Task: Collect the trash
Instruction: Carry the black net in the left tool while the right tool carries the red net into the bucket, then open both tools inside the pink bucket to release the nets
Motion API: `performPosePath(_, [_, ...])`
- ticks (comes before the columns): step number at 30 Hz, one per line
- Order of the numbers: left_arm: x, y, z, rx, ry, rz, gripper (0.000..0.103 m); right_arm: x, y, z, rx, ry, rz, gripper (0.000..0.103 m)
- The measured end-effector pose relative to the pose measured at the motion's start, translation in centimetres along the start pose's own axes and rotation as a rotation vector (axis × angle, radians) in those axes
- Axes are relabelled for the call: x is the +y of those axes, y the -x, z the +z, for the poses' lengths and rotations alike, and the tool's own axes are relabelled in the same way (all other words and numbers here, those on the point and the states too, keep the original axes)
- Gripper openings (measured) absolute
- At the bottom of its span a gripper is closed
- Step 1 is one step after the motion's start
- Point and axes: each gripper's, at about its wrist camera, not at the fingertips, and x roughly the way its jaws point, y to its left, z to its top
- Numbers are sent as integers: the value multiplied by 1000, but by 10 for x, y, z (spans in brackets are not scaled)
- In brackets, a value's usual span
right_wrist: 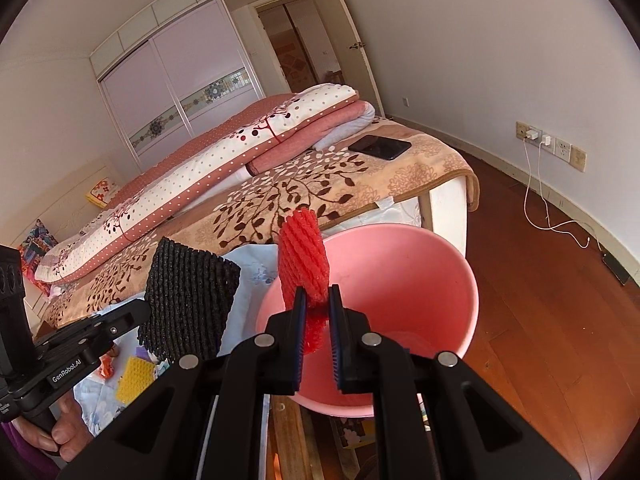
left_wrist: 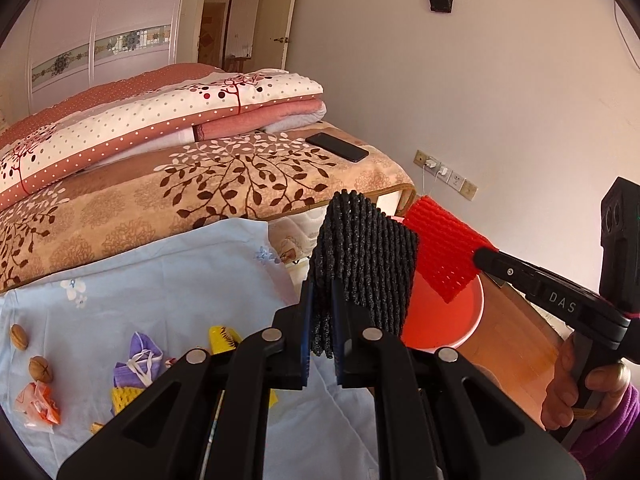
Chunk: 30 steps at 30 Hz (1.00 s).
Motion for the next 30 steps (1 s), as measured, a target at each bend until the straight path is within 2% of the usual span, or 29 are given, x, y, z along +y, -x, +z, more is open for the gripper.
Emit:
performPosePath(7, [-22,-23,13,-2,-51,6,9,-21,-12,0,11,-34,-79,10])
performPosePath(15, [-38,-49,21,4,-94,35,9,-35,-18,0,8,-11,-151,10])
performPosePath(24, [-44,-75,21,19,-134,68,9,-50,-40,4,41,-32,-143,10])
performPosePath(29, [-38,-94,21,75,-116,39,9,-54,-56,7,63,-37,-121,11])
performPosePath(30, [-37,-98,22,89,-108,26,13,-55,-58,8,67,-35,-115,17])
